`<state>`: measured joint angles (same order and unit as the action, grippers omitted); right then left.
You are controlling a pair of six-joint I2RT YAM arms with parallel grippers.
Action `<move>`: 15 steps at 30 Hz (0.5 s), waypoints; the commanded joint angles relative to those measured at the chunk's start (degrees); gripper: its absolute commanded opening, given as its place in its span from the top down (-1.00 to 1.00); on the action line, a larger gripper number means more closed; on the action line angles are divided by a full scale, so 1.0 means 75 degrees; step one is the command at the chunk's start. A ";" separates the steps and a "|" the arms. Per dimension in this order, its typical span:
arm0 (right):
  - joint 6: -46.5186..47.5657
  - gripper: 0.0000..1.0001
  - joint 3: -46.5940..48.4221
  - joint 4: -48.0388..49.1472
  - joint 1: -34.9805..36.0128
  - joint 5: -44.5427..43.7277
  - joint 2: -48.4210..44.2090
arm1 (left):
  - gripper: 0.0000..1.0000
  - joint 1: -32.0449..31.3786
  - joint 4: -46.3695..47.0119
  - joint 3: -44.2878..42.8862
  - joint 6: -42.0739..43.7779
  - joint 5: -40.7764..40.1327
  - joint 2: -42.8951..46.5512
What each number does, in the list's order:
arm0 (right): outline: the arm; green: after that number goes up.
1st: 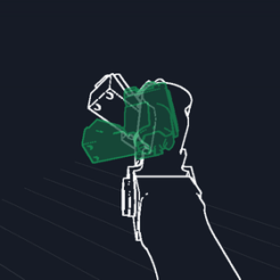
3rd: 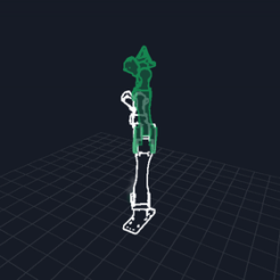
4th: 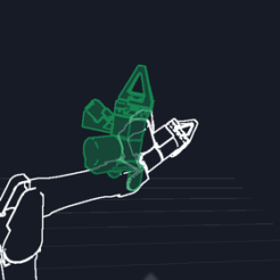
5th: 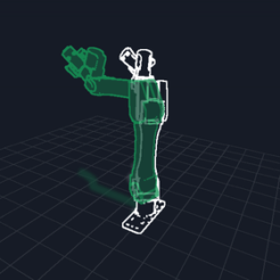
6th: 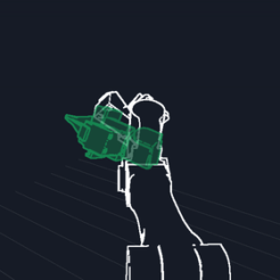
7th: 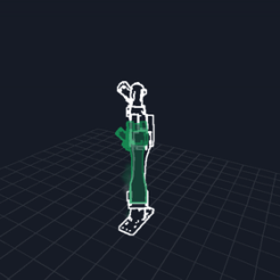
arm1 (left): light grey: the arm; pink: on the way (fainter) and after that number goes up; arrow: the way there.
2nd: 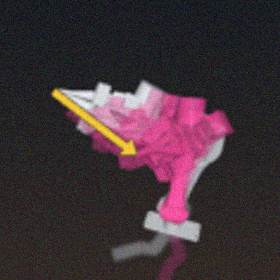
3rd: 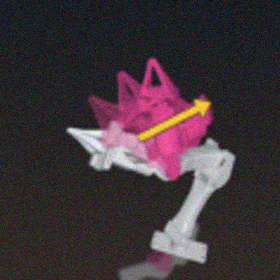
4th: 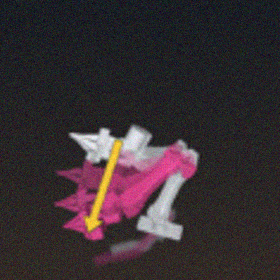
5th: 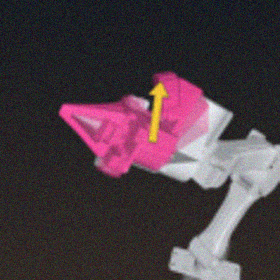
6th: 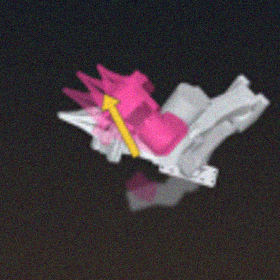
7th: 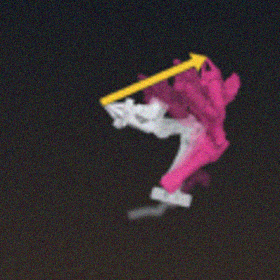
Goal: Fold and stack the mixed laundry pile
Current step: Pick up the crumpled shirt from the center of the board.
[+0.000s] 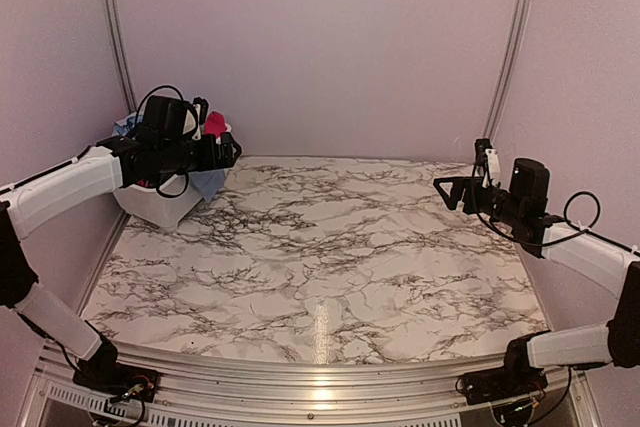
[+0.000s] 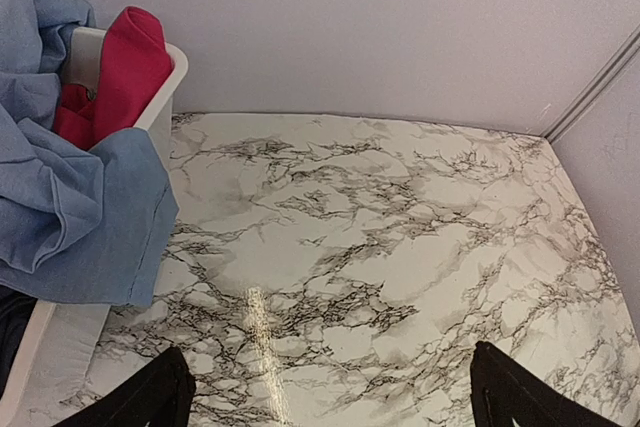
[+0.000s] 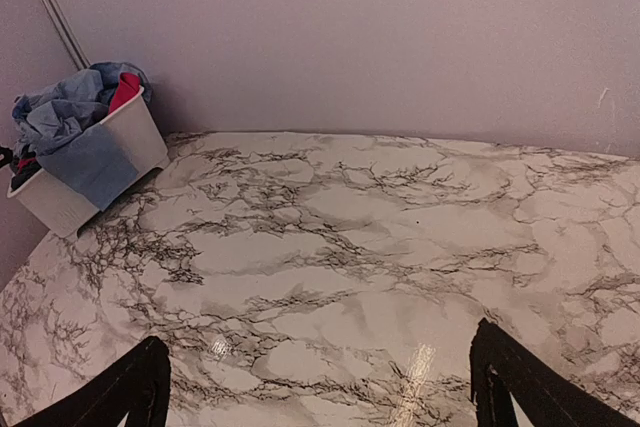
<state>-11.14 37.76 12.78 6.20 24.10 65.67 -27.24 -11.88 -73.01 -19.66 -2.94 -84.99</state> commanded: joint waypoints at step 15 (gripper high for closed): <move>-0.0024 -0.97 0.0331 0.0063 0.0065 -0.0098 -0.0387 | -0.98 0.0096 -0.0038 -0.0489 0.0146 0.0003 0.0143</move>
<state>-10.96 37.78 12.80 6.20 23.22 64.10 -27.73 -11.94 -73.17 -19.00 -2.57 -84.99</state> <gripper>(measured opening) 0.985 0.989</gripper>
